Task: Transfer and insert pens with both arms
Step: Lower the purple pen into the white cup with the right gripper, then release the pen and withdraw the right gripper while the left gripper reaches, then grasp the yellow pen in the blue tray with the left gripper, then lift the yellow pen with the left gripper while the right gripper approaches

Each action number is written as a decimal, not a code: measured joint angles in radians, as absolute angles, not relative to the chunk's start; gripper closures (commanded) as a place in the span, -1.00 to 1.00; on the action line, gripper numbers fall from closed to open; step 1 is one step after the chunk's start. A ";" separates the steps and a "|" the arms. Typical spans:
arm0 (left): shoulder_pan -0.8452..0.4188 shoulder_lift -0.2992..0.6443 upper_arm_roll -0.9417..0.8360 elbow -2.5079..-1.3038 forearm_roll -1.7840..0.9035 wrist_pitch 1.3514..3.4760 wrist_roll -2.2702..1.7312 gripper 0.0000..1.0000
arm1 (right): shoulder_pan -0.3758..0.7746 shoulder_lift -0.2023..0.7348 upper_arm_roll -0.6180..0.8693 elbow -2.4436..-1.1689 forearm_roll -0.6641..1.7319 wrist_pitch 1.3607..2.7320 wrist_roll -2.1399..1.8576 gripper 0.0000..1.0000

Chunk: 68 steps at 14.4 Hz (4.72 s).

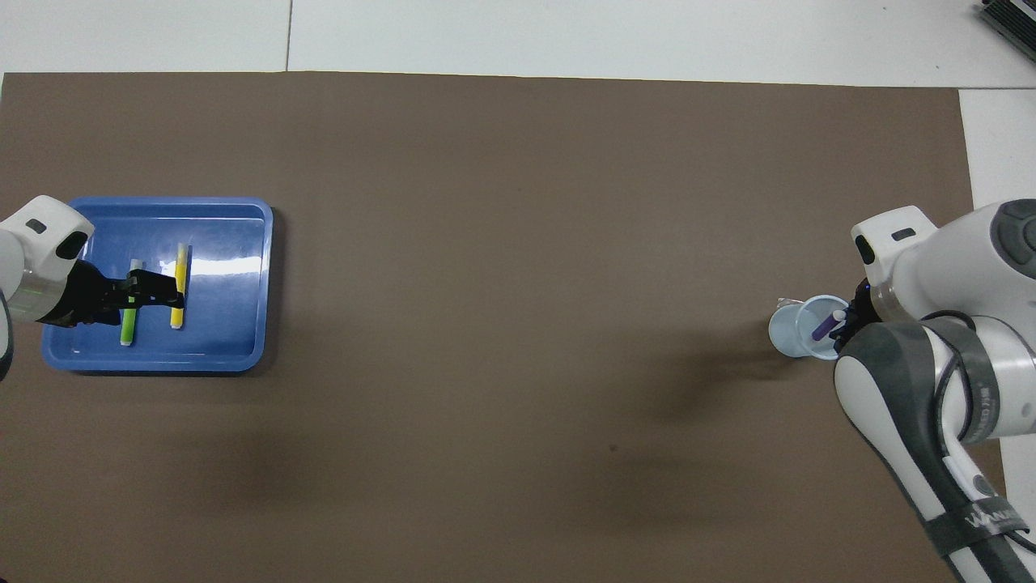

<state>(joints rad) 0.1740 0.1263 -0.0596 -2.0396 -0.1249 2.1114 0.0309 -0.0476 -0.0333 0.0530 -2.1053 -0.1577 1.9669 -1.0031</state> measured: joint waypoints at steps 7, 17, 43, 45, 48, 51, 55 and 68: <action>0.178 0.237 -0.059 -2.026 -0.116 2.231 0.109 -1.00 | -0.044 -0.066 0.063 -2.045 0.090 1.856 -0.871 -1.00; 0.199 0.315 -0.065 -1.991 -0.114 2.305 0.143 -0.98 | 0.131 -0.080 0.110 -1.825 0.246 1.667 -0.223 -1.00; 0.191 0.342 -0.068 -1.910 -0.106 2.183 0.110 1.00 | 0.356 -0.082 0.110 -1.899 0.493 1.944 0.590 -1.00; 0.190 0.327 -0.072 -1.875 -0.106 2.111 0.041 1.00 | 0.356 -0.082 0.108 -1.901 0.494 1.945 0.590 -1.00; 0.183 0.270 -0.084 -1.862 -0.110 2.019 -0.081 1.00 | 0.356 -0.082 0.108 -1.901 0.505 1.946 0.591 -1.00; 0.161 0.193 -0.088 -1.862 -0.130 1.931 -0.227 1.00 | 0.356 -0.082 0.108 -1.902 0.509 1.946 0.591 -1.00; 0.130 0.121 -0.091 -1.863 -0.222 1.861 -0.444 1.00 | 0.356 -0.082 0.108 -1.902 0.510 1.946 0.591 -1.00; 0.088 -0.148 -0.092 -2.039 -0.568 1.792 -1.119 1.00 | 0.356 -0.082 0.107 -1.907 0.607 2.002 0.623 -1.00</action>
